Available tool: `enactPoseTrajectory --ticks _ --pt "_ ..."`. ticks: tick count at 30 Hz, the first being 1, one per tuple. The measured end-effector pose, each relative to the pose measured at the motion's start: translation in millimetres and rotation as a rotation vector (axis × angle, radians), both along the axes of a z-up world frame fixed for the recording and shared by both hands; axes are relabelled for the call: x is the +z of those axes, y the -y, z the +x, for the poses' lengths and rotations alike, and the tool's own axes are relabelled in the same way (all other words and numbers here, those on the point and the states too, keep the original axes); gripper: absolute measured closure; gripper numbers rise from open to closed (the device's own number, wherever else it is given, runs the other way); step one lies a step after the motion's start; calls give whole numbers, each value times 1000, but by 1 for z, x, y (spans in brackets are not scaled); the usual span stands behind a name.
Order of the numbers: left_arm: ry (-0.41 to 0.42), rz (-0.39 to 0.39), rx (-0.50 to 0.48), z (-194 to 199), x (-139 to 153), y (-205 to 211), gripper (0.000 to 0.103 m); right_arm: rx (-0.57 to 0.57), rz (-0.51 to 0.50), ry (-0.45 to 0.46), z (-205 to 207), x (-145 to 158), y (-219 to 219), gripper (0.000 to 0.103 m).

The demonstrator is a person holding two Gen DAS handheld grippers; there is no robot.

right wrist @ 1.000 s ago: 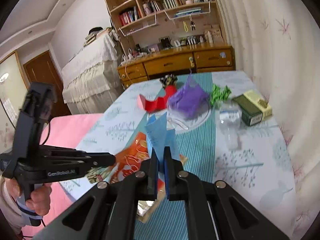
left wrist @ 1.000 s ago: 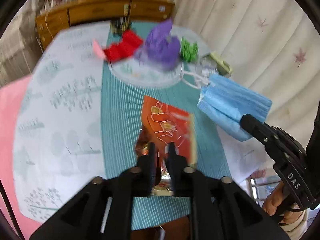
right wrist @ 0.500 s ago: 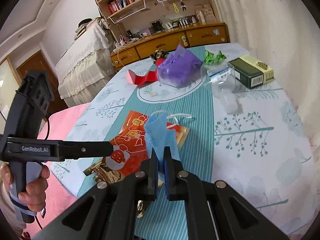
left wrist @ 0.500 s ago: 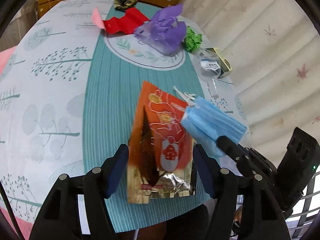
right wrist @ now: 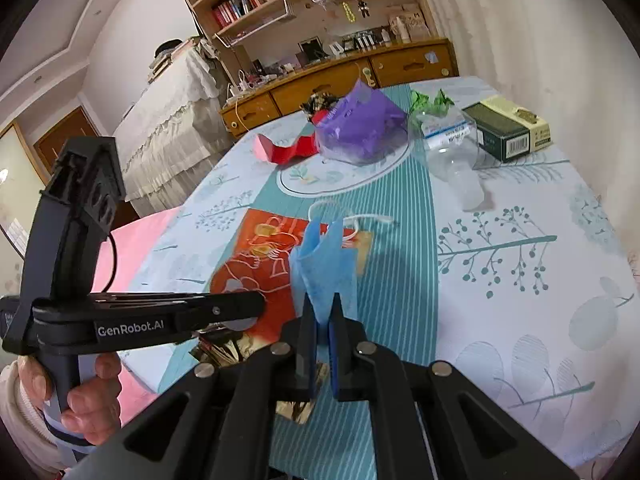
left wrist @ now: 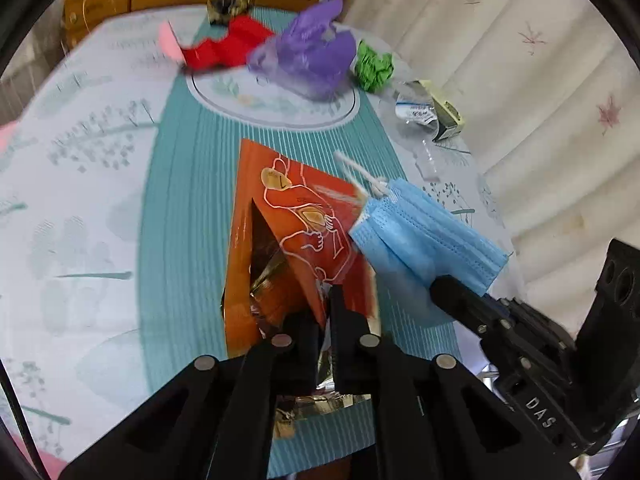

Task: Collect trash
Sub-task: 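Lift the orange bag with left tool while right tool lifts the blue mask, then carry both items over the bin and open both tools to drop them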

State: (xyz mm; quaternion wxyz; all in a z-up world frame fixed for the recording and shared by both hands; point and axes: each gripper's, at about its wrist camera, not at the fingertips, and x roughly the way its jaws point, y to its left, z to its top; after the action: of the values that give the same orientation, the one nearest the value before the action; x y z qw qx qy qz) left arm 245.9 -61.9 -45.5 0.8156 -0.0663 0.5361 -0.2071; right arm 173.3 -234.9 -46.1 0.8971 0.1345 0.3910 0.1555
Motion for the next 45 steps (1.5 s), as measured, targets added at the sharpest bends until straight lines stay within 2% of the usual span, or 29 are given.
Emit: enactPoseTrajectory --ticks 5,8,12,16,20,24,29,32,39,45 --pt "73 83 -24 -30 31 -7 102 3 8 60 -25 23 -2 99" --pt "114 99 -55 -54 49 -16 102 16 2 98 -51 39 -5 99" --pt "126 110 -91 -89 62 -34 102 56 -9 120 -91 54 -12 99" --pt "131 143 -144 -131 62 -48 102 111 -33 113 -134 57 -22 99" --pt "143 169 -204 -176 47 -53 102 173 -55 73 -169 45 -36 99" --pt "123 189 -267 -210 13 -51 102 223 -96 -10 -193 14 -50 99" --pt "30 237 -338 -229 -51 -40 102 241 -129 -179 -201 -49 -59 99" --pt "-36 282 -342 -223 -94 -33 102 224 -142 -280 -192 -90 -59 99" --pt "-86 435 -344 -201 -190 -15 102 160 -151 -489 -157 -184 -62 98" --pt "-113 456 -331 -192 -244 -5 102 64 -146 -644 -135 -252 -56 98"
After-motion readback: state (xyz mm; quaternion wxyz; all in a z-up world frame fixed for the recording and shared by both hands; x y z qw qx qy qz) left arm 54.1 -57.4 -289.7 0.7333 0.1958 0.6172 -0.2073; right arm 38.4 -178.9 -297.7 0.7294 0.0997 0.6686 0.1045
